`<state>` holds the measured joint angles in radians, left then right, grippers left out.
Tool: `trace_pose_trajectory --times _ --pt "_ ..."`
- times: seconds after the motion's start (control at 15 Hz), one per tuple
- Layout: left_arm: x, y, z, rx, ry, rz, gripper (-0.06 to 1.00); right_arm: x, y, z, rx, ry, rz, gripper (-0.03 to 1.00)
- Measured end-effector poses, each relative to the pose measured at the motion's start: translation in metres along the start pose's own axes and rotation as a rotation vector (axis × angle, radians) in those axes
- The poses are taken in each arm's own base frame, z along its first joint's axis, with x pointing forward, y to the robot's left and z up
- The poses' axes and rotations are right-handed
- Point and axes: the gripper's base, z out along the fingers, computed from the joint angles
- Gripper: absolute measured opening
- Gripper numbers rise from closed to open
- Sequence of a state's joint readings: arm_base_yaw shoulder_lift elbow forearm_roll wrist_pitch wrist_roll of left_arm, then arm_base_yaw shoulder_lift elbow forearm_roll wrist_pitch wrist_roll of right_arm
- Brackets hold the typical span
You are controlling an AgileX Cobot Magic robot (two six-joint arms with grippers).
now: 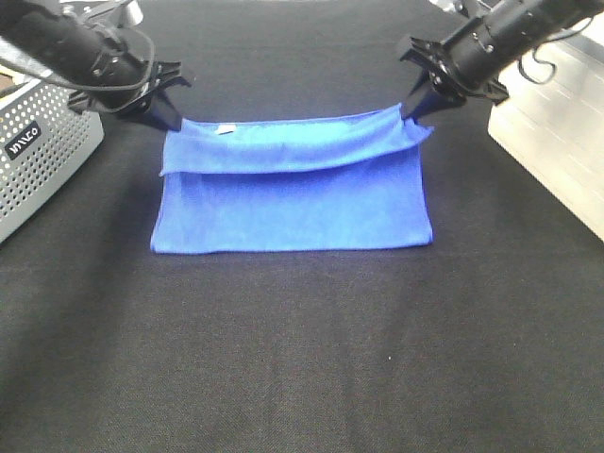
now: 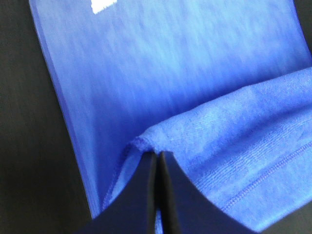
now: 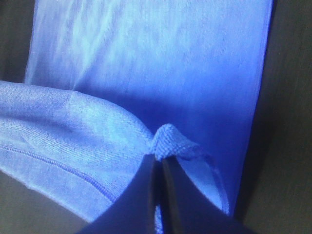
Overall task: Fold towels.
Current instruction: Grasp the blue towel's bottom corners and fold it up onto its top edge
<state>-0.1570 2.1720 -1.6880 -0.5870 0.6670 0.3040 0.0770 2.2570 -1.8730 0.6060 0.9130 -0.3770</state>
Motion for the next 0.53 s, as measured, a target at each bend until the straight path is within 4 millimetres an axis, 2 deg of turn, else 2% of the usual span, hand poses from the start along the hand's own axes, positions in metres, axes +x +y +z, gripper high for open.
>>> trace_pose_trajectory --times 0.13,0.2,0.4,0.53 --pt "-0.019 0.004 0.014 -0.013 -0.063 0.023 0.0 -0.016 -0.008 0.012 0.018 -0.033 -0.017 0.0" --pt "-0.019 0.004 0.014 -0.013 -0.063 0.023 0.0 -0.016 -0.008 0.012 0.018 -0.033 -0.017 0.0" --pt "-0.044 0.013 0.038 -0.05 -0.168 0.075 0.0 -0.035 -0.022 0.039 0.031 -0.084 -0.052 0.0" --pt "-0.05 0.021 0.053 -0.075 -0.216 0.097 0.0 -0.041 -0.031 0.055 0.041 -0.11 -0.062 0.0"
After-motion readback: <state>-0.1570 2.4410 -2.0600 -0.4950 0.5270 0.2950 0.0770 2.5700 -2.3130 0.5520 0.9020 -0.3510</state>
